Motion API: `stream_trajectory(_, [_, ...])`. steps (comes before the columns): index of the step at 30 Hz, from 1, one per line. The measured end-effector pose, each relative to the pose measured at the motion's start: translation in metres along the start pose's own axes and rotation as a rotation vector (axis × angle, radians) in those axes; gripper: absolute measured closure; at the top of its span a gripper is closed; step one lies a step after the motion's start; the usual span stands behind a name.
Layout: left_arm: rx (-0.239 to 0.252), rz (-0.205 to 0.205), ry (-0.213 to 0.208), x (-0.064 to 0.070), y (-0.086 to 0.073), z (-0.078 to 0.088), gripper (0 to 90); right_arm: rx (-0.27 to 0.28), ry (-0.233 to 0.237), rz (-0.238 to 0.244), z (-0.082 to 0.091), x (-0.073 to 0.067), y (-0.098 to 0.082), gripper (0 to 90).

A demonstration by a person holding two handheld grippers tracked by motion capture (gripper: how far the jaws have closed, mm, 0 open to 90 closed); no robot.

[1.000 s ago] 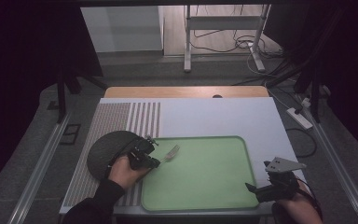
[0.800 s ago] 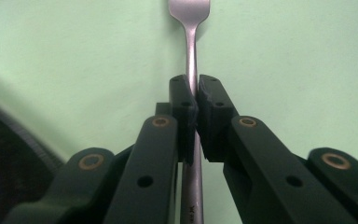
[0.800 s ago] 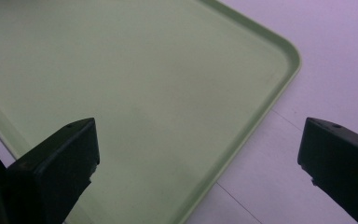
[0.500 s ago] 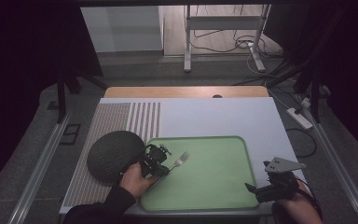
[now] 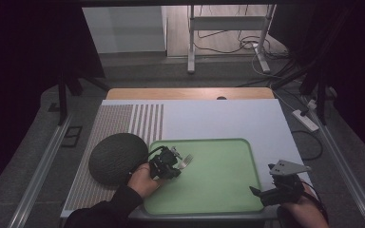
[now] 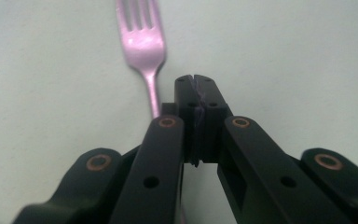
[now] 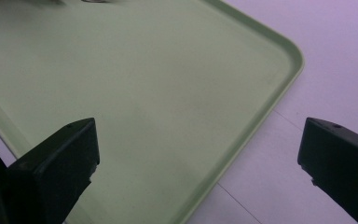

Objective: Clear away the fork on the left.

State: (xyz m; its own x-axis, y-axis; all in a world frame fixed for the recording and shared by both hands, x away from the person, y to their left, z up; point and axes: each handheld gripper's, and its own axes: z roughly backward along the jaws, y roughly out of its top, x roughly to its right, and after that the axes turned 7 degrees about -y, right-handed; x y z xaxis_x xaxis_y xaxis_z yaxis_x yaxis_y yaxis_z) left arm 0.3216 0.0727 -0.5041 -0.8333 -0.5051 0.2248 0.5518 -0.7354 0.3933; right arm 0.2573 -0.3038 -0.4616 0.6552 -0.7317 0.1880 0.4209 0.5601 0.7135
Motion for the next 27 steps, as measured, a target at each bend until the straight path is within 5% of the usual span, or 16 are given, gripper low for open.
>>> stream_trajectory(15, [0.011,0.125,0.022,-0.034,-0.020,0.013,88.4,0.000,0.003,0.001,0.000,0.000,0.000,0.0])
stream_trajectory(27, [0.028,0.179,0.025,-0.049,-0.037,0.023,85.5,-0.003,0.005,0.001,0.000,0.000,0.000,0.0])
